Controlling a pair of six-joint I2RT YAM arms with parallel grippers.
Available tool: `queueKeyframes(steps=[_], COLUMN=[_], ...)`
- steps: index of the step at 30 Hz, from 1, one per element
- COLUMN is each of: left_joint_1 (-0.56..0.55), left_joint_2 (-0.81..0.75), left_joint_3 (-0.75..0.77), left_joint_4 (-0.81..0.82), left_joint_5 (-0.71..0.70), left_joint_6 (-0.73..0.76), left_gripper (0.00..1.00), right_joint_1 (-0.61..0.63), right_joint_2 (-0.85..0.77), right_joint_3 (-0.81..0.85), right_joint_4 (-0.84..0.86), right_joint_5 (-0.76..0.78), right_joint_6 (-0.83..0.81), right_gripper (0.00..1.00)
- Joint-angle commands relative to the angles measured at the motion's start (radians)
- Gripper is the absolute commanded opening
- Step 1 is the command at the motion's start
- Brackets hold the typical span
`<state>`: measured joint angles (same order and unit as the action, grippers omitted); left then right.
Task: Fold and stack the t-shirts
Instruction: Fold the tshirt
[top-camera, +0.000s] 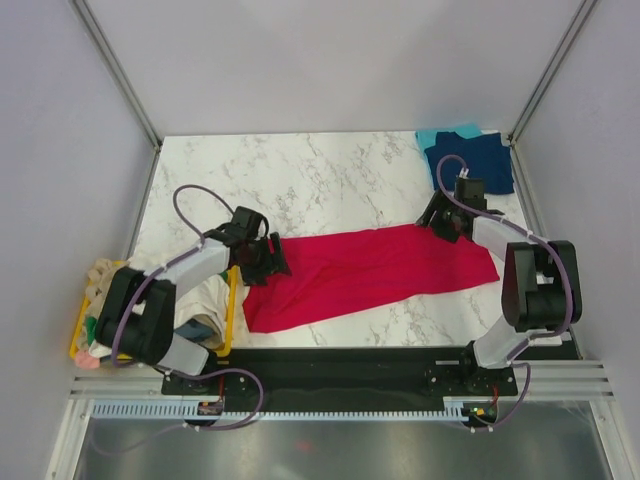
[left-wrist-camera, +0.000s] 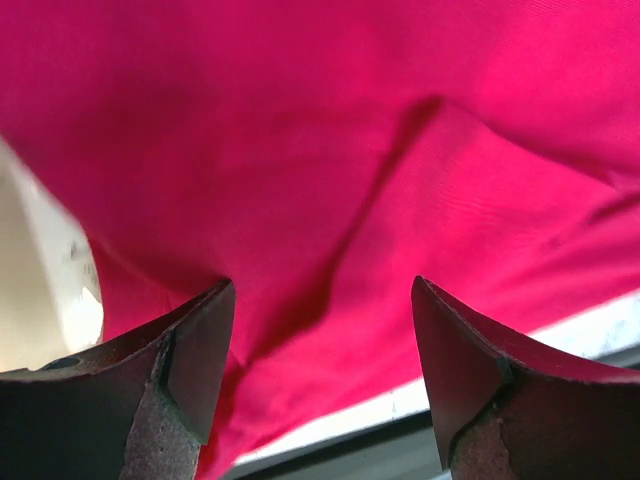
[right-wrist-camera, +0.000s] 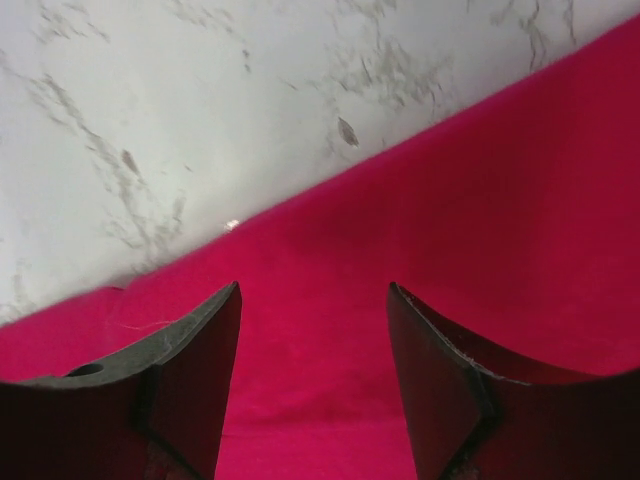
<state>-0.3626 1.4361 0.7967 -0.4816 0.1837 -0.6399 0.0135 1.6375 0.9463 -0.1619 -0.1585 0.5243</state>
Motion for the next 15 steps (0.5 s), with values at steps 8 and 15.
queueKeyframes(steps=[8,15], left_joint_1=[0.011,0.053], left_joint_2=[0.320,0.697], left_joint_3=[0.221,0.690], left_joint_4=[0.112,0.028], left_joint_5=[-0.093,-0.099], left_joint_6=[-0.041,-0.053], left_gripper=[0.78,0.78], right_joint_1=[0.124,0.467], right_joint_2=[-0.027,-0.201], right_joint_3=[-0.199,-0.452], right_joint_4=[0.056,0.128], right_joint_5=[0.103,0.103], right_joint_6=[0.081,0.440], right_gripper=[0.68,0.69])
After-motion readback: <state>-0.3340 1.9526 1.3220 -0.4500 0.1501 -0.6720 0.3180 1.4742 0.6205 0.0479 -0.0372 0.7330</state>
